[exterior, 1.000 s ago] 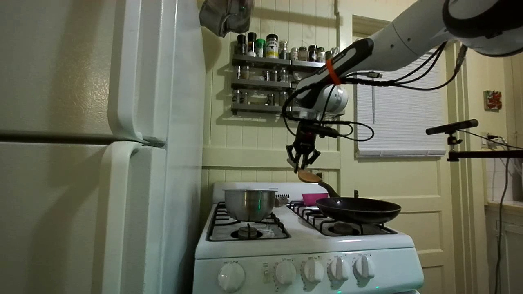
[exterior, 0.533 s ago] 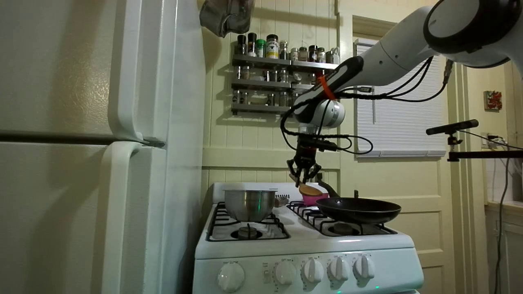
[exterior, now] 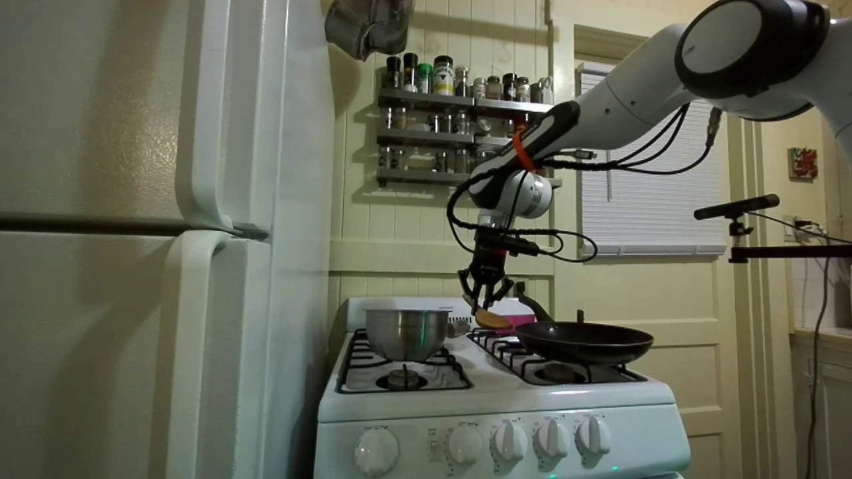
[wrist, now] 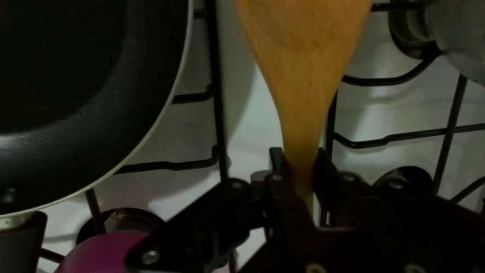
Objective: Remove the wooden spoon from the pan
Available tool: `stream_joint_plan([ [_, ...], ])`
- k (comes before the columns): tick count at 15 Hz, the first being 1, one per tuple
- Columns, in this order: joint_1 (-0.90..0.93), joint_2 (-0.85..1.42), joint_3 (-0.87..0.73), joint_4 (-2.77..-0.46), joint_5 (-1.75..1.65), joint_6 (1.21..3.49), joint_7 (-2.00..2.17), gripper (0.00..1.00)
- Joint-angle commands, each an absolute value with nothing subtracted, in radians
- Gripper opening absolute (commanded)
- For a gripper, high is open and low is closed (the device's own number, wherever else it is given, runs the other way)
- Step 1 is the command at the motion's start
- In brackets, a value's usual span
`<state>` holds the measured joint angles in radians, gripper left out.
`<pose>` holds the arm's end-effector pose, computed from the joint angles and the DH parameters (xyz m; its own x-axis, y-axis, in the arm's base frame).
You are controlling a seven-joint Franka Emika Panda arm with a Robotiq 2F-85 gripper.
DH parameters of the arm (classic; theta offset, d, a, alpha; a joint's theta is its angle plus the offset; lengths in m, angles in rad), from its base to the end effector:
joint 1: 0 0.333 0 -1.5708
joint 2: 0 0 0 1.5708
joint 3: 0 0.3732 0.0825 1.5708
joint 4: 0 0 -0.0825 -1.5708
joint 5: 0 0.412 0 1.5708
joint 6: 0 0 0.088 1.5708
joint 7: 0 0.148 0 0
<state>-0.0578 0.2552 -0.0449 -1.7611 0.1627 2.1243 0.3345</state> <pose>0.6832 -0.0553 0.4335 0.8678 -0.4941 0.0527 -0.4809 -0.8618 -0.1612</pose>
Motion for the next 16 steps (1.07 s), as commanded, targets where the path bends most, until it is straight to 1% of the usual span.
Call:
stream_joint_plan([
  [1,-0.047,0.331,-0.052,-1.686,0.185,2.101,0.379,0.05],
  [9,-0.047,0.435,-0.053,-1.628,0.189,2.082,0.416,0.05],
  [16,-0.054,0.472,-0.049,-1.617,0.197,2.039,0.397,0.05],
])
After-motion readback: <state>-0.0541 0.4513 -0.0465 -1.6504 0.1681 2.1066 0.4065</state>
